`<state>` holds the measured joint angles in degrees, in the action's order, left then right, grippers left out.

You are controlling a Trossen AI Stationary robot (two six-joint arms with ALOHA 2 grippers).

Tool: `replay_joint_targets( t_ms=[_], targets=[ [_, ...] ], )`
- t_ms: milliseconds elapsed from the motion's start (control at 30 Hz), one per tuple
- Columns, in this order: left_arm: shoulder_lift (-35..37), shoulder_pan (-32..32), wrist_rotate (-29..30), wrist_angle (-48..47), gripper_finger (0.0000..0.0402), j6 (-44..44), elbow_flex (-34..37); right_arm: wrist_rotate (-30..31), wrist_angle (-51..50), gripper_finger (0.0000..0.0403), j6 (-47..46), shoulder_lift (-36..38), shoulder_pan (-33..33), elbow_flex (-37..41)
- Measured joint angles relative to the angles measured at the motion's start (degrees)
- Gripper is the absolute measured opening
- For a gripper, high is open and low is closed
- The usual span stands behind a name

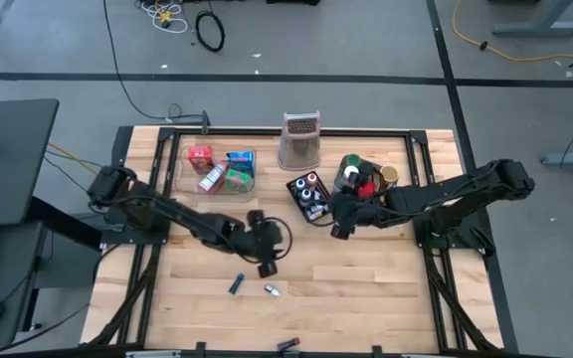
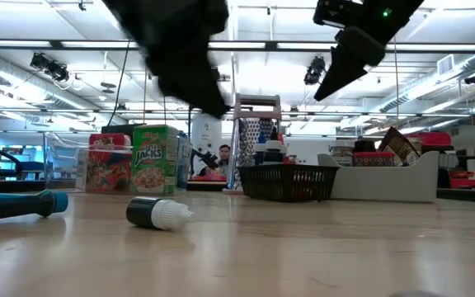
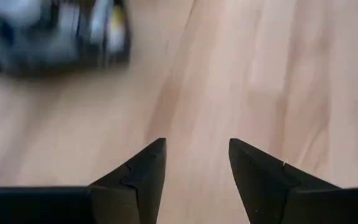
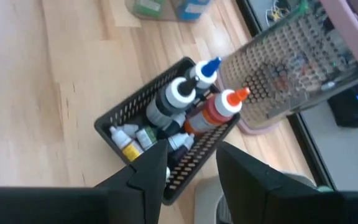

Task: Pick & Place Kitchen Items
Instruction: Put the small blue food coloring bottle into the black bin

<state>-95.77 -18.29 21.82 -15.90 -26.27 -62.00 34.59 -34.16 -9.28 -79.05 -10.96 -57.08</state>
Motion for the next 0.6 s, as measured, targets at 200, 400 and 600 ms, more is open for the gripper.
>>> replay_joint_targets(
  t_ms=[200, 400, 600],
  targets=[
    [0.18, -4.99, -3.56, -16.8, 0.0185, -17.91, 0.59, -1.14, 2.67, 0.0149, 2.51, 0.0, -0.01, 0.0],
    [0.16, -9.38, -15.01, -21.39, 0.0185, -37.07, 2.14, -1.14, 3.62, 0.0149, 5.05, 0.0, 0.0, 0.0],
    [0.09, -12.38, -16.33, -20.84, 0.0186, -45.83, 2.89, -1.12, 5.3, 0.0149, 9.91, 0.0, 0.01, 0.0]
  ],
)
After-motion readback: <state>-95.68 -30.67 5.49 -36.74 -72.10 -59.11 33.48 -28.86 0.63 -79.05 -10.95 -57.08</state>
